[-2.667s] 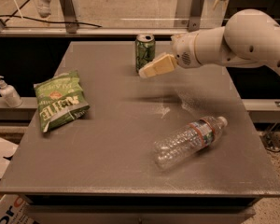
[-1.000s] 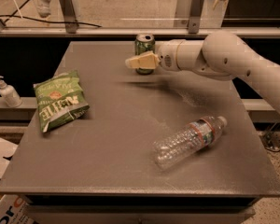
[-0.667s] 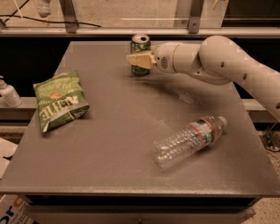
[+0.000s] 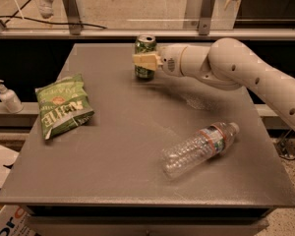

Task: Pick green can

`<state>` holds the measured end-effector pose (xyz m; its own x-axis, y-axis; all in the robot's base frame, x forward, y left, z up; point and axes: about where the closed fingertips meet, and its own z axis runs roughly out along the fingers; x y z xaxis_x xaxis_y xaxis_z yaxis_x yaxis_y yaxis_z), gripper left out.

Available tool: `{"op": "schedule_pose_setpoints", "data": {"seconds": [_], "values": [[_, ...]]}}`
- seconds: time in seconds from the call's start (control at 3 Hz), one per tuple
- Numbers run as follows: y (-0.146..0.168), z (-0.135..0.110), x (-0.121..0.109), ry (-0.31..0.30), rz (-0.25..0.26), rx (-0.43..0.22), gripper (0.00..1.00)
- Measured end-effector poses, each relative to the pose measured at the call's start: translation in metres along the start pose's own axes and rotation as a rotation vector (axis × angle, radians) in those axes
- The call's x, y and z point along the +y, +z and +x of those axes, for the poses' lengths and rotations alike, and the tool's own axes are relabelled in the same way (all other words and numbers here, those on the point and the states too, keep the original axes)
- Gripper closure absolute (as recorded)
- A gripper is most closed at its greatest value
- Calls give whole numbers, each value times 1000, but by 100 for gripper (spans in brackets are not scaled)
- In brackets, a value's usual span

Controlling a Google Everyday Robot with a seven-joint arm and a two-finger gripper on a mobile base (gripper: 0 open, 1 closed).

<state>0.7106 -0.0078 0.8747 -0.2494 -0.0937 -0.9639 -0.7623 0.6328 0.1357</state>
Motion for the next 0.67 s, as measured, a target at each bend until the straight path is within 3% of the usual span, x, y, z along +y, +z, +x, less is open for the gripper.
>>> {"op": "schedule_pose_setpoints", "data": {"seconds": [0.33, 0.67], "values": [[-38, -38, -17, -13, -7, -25, 100], [-38, -39, -15, -15, -12, -25, 100]]}}
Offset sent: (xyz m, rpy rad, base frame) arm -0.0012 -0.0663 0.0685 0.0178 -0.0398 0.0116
